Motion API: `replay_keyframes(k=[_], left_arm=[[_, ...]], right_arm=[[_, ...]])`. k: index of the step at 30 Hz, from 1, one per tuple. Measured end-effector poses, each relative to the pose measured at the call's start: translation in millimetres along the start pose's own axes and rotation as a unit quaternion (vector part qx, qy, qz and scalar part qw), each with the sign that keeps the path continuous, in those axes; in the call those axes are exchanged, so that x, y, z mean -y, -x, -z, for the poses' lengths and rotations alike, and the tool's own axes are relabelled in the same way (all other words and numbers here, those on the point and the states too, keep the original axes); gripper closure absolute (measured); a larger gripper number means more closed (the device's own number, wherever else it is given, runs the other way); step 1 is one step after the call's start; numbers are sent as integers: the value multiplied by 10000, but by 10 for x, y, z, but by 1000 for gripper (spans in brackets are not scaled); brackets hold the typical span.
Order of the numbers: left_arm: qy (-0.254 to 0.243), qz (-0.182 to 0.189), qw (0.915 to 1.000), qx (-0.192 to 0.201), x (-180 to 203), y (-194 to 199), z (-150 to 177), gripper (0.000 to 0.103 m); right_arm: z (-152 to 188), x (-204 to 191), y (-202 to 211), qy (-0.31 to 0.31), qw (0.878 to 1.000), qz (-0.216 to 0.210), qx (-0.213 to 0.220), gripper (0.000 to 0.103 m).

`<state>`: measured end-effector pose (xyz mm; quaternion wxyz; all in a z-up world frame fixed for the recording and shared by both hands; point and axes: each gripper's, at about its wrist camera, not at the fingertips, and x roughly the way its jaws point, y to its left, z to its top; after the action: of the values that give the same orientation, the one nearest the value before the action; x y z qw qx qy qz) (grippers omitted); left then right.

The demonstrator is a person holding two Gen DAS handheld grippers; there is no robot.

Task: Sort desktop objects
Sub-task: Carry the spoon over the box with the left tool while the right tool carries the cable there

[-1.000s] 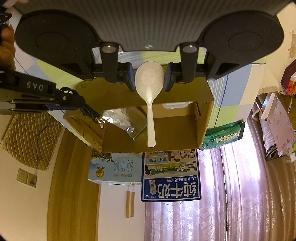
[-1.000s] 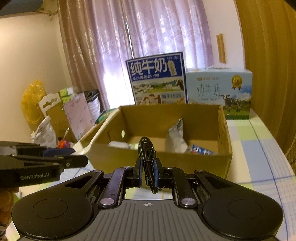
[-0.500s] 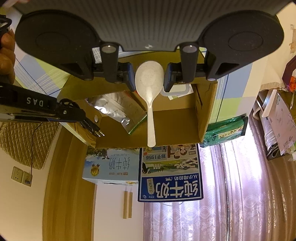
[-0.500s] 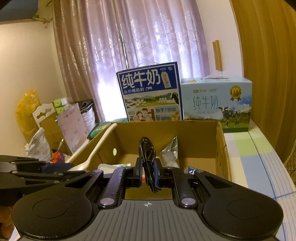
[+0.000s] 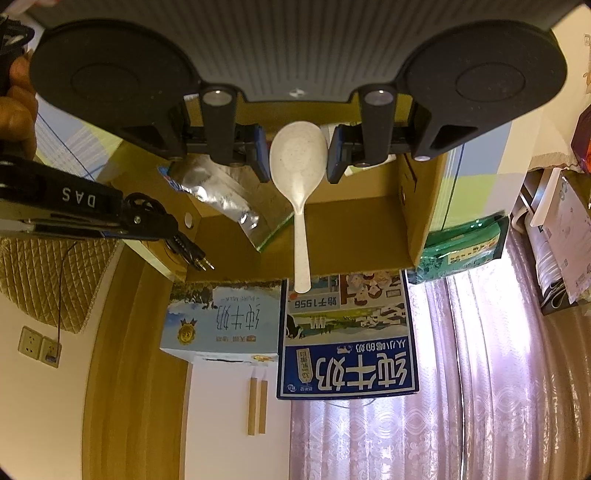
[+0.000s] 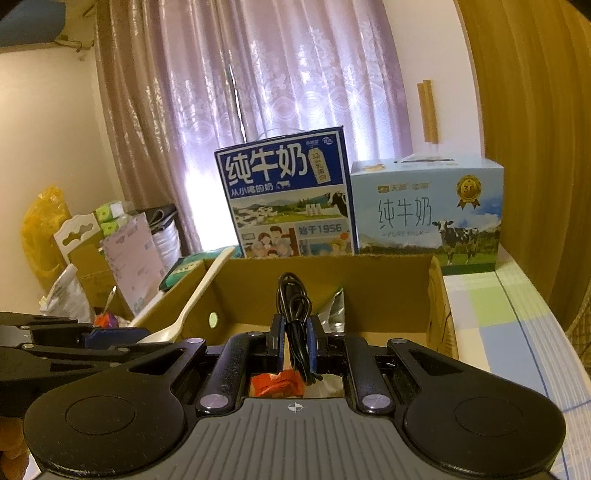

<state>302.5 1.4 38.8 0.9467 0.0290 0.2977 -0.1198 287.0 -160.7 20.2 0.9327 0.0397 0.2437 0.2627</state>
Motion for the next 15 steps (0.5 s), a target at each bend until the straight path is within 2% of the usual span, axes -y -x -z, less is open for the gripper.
replay_keyframes(k=[15], left_arm=[[138, 17, 9999, -92, -59, -434, -156, 76]], right_arm=[[-140, 76, -334, -166, 9999, -16, -10, 94]])
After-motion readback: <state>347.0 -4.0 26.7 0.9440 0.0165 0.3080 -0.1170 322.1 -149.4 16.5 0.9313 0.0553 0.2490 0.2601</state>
